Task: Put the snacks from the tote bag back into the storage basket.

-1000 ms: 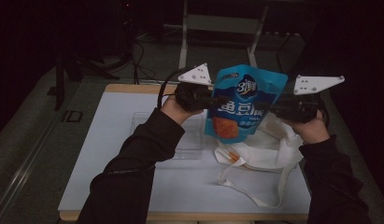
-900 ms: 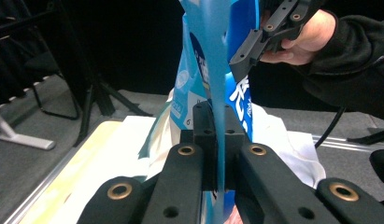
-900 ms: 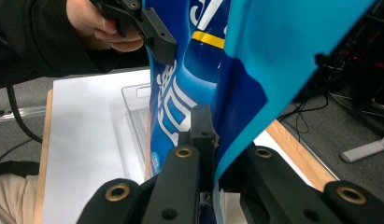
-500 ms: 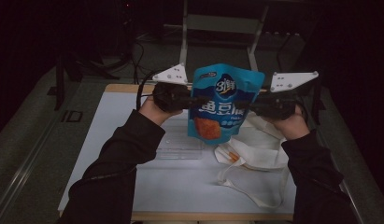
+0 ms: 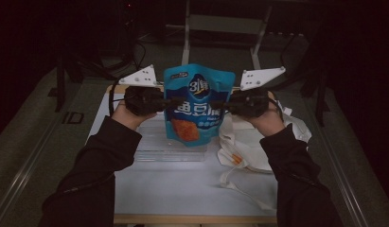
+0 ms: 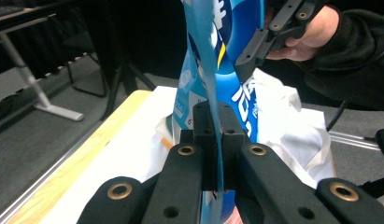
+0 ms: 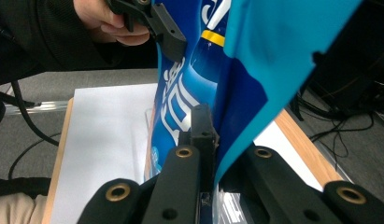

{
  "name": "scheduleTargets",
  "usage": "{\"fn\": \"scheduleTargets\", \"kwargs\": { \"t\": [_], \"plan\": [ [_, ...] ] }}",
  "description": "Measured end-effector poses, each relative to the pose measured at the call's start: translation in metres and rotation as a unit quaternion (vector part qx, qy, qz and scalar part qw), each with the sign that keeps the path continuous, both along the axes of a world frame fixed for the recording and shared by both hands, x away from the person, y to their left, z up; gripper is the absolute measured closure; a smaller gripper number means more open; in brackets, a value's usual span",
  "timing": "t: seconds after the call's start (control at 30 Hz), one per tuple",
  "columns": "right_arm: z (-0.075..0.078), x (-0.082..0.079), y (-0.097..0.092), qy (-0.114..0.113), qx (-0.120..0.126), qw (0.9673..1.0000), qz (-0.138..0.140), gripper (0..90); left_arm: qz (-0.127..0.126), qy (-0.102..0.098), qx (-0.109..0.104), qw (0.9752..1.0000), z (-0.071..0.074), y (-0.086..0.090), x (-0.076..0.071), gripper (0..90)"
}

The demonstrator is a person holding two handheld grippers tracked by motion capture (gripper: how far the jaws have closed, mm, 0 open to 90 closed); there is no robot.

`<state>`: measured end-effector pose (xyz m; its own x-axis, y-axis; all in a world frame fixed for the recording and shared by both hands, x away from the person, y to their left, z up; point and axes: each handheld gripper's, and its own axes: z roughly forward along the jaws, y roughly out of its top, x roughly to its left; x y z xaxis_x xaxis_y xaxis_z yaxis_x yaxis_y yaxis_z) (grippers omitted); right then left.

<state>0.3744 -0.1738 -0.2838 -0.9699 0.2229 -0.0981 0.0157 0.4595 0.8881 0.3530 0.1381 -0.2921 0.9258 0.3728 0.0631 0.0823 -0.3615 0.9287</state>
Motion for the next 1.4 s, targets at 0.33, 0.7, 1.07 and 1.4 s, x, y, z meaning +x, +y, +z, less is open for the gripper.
{"fn": "scheduleTargets", "kwargs": {
  "t": [0.33, 0.7, 1.07, 1.4],
  "plan": [
    [-0.004, 0.003, 0.038, 0.007, 0.002, 0.9996, 0.029, 87.8, 0.017, -0.001, 0.003, 0.9999, -0.004, 0.038, -0.009, 90.0],
    [-0.022, 0.015, 0.063, 0.021, -0.006, 0.9993, 0.031, 88.0, 0.036, 0.014, 0.005, 0.9992, -0.024, 0.056, 0.000, 89.9],
    [-0.047, 0.033, 0.066, 0.034, -0.014, 0.9992, 0.014, 88.1, 0.048, 0.028, 0.002, 0.9985, -0.050, 0.056, 0.019, 89.9],
    [-0.066, 0.040, 0.071, 0.037, -0.026, 0.9990, 0.008, 88.2, 0.058, 0.043, -0.005, 0.9974, -0.074, 0.058, 0.024, 89.8]
  ]
}}
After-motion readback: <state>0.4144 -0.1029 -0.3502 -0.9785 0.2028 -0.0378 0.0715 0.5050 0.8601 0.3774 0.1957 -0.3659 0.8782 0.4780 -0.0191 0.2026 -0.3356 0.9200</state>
